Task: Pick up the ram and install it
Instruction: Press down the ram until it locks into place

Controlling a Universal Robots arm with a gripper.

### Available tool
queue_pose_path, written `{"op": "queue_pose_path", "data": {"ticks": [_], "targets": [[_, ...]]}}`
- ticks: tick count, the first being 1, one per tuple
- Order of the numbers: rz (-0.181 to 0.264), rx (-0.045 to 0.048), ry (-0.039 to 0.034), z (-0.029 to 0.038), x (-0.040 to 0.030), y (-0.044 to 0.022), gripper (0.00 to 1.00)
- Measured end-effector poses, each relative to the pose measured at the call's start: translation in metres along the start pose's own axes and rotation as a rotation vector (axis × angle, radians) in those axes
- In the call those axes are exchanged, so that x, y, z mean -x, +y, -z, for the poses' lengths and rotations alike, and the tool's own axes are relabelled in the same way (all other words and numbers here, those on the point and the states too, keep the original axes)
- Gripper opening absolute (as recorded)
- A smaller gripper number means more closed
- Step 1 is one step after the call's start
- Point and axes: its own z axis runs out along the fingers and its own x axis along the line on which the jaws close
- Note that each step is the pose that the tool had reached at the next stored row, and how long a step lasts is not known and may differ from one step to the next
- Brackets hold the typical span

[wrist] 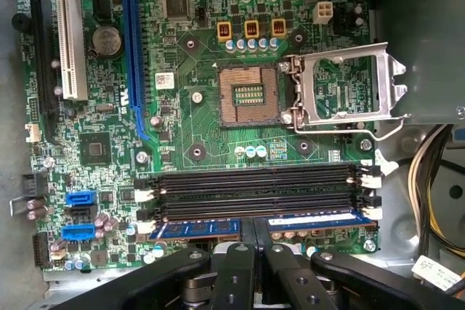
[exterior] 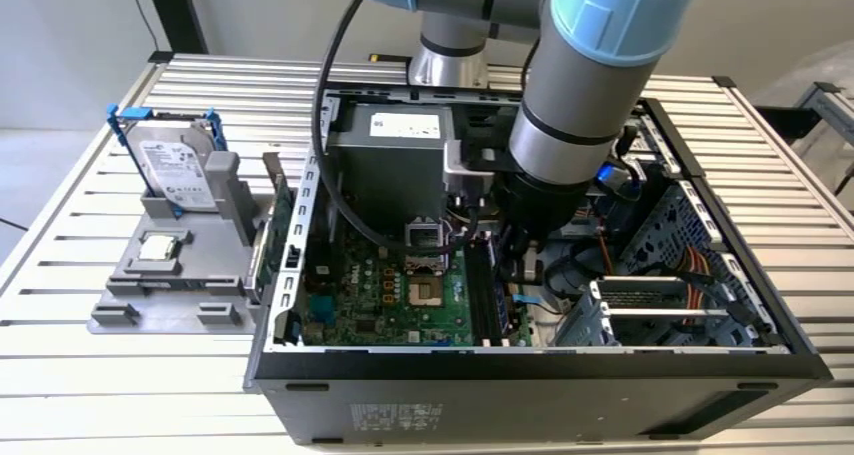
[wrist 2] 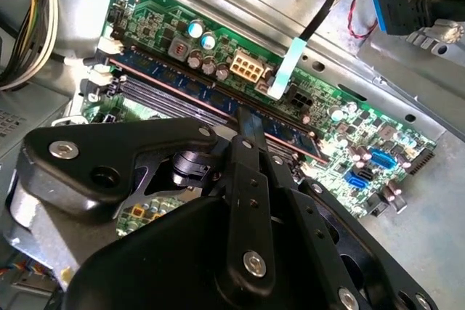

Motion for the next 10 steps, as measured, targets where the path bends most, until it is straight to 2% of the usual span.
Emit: {"op": "queue_pose_path", "data": {"ticks": [6,10], "targets": [[0.000,0.0001,0.0004,-0.0058,0.0000,-0.0001,0.00],[0.000,0.0001,0.0007,-0.0067,-0.0001,-0.0002,0.00]]}}
